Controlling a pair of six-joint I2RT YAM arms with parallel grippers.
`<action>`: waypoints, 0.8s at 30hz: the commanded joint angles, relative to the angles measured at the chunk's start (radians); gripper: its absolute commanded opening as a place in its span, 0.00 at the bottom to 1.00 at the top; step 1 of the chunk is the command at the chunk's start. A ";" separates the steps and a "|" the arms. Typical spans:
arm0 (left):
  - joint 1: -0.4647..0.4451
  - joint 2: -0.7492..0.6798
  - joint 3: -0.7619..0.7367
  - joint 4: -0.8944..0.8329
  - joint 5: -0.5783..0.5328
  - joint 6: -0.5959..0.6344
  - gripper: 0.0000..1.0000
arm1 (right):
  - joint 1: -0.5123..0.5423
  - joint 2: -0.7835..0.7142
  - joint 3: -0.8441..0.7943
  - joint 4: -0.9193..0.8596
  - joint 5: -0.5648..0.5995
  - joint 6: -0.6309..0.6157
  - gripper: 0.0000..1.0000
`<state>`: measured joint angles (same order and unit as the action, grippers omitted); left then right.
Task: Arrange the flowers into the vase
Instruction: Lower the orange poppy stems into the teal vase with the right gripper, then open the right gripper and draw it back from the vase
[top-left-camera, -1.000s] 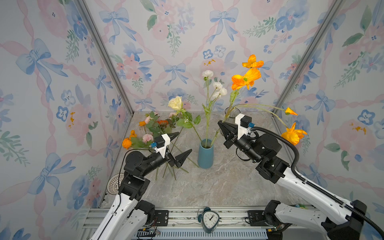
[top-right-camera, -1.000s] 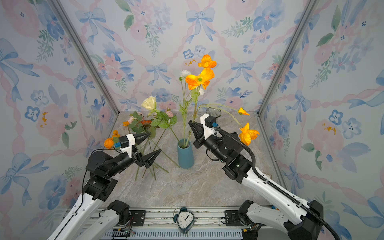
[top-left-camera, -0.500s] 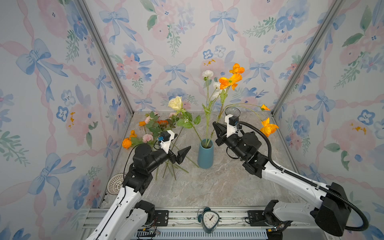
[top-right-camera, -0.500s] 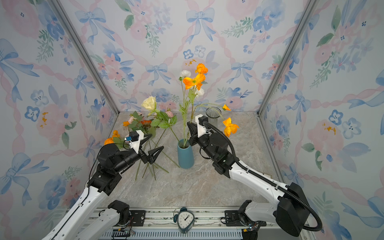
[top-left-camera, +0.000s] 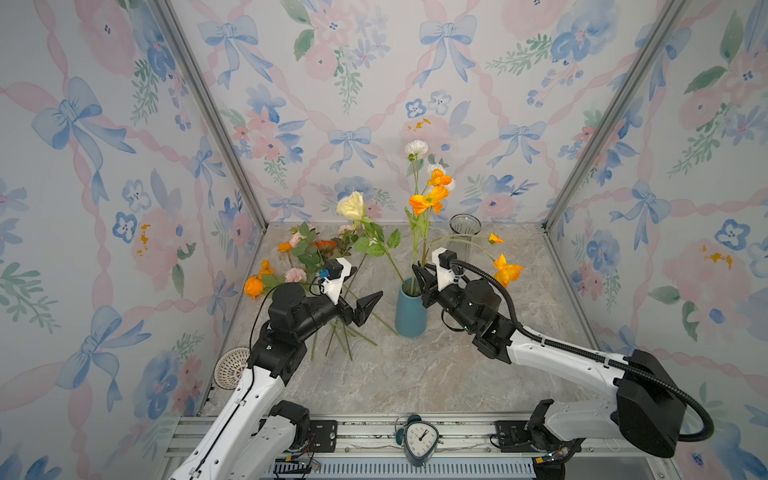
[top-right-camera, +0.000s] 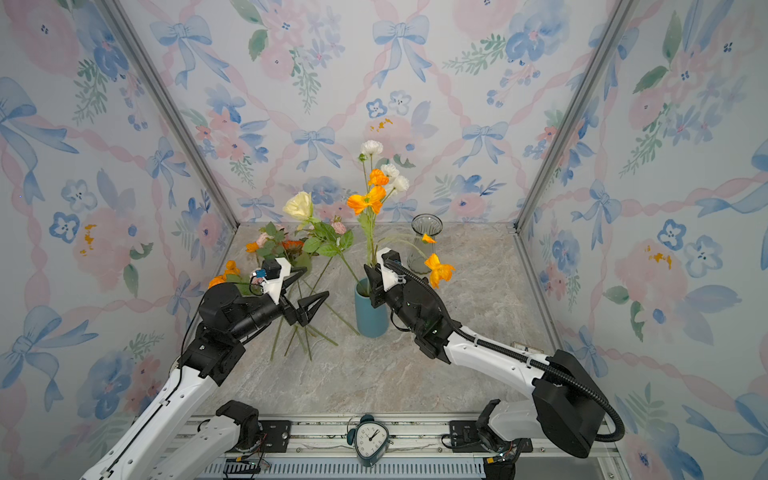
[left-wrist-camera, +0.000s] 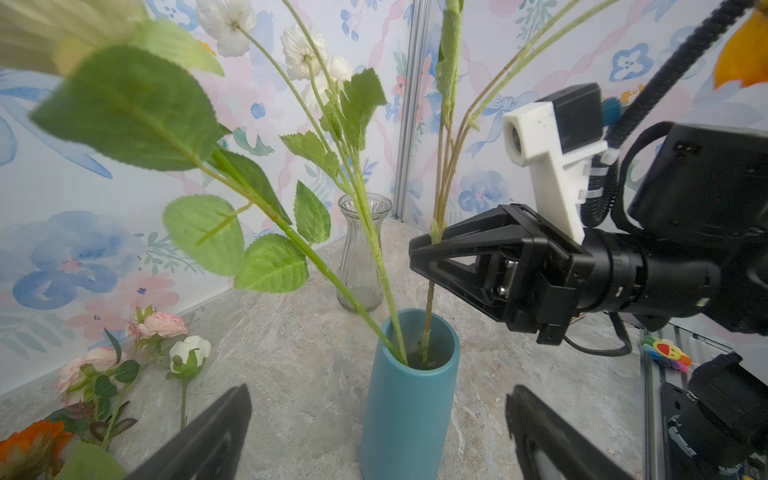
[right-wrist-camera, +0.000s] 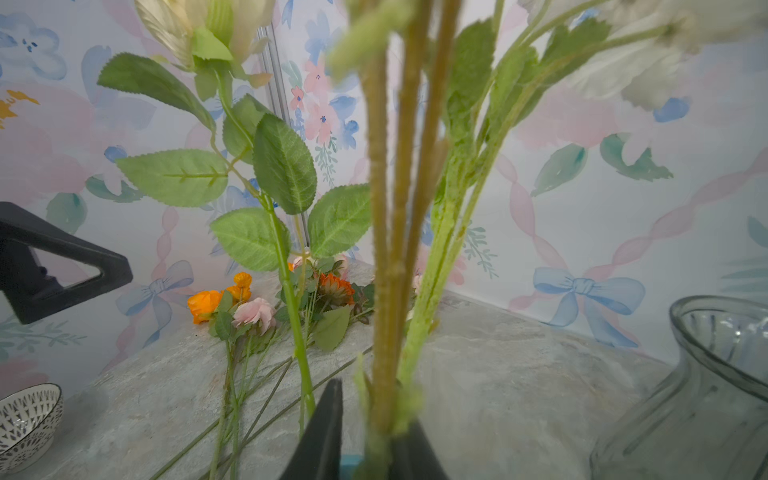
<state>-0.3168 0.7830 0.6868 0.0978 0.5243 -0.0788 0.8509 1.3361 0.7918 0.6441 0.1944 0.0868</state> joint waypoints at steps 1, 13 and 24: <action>0.010 -0.004 0.030 -0.003 0.031 -0.004 0.98 | 0.026 0.000 -0.021 0.060 0.029 -0.007 0.32; 0.030 0.016 0.032 -0.004 0.024 -0.017 0.98 | 0.053 -0.118 -0.091 -0.066 0.103 0.001 0.69; 0.086 0.043 0.042 -0.016 -0.042 -0.036 0.98 | 0.008 -0.237 -0.029 -0.428 -0.044 -0.038 0.98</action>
<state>-0.2562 0.8181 0.6983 0.0978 0.5087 -0.0956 0.8776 1.1213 0.7212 0.3748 0.2211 0.0586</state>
